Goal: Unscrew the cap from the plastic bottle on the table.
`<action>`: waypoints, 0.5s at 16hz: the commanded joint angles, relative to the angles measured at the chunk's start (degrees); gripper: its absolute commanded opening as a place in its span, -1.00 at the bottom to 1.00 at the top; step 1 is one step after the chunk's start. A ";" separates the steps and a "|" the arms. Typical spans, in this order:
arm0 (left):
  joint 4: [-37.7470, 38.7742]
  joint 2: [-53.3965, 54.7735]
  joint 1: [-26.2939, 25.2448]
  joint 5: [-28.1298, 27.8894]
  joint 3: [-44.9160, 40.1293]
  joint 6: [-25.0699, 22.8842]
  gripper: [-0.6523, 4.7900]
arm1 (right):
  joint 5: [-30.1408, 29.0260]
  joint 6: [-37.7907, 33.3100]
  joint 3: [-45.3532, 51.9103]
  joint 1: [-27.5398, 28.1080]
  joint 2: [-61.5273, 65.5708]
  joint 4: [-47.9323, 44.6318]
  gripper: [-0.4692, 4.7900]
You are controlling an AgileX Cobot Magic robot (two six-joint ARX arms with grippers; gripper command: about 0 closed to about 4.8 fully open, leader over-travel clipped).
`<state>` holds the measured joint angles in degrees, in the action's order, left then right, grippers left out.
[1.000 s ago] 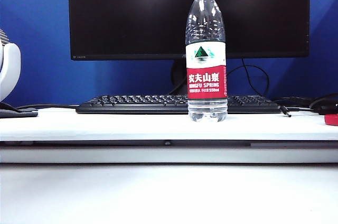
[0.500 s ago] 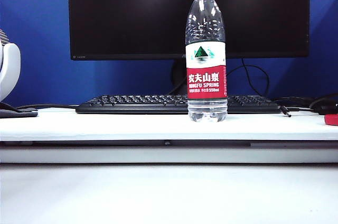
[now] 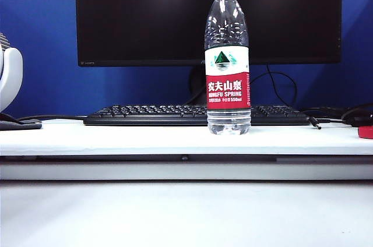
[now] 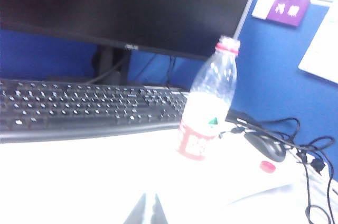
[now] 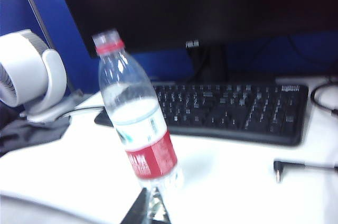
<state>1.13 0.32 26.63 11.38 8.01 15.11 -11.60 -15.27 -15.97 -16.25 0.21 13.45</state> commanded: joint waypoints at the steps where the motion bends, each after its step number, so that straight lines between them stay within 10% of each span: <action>1: -1.73 -0.13 -0.07 0.00 -1.73 0.35 -0.78 | 2.38 -6.62 7.17 0.04 -0.09 -9.68 -0.83; 8: -3.78 -0.15 -0.09 -0.02 -4.33 0.35 -0.78 | 13.00 -11.56 15.93 0.00 -0.11 -15.43 -0.83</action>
<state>-2.09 0.32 26.61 11.31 4.14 15.27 0.75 -26.59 -0.47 -16.27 0.19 -1.21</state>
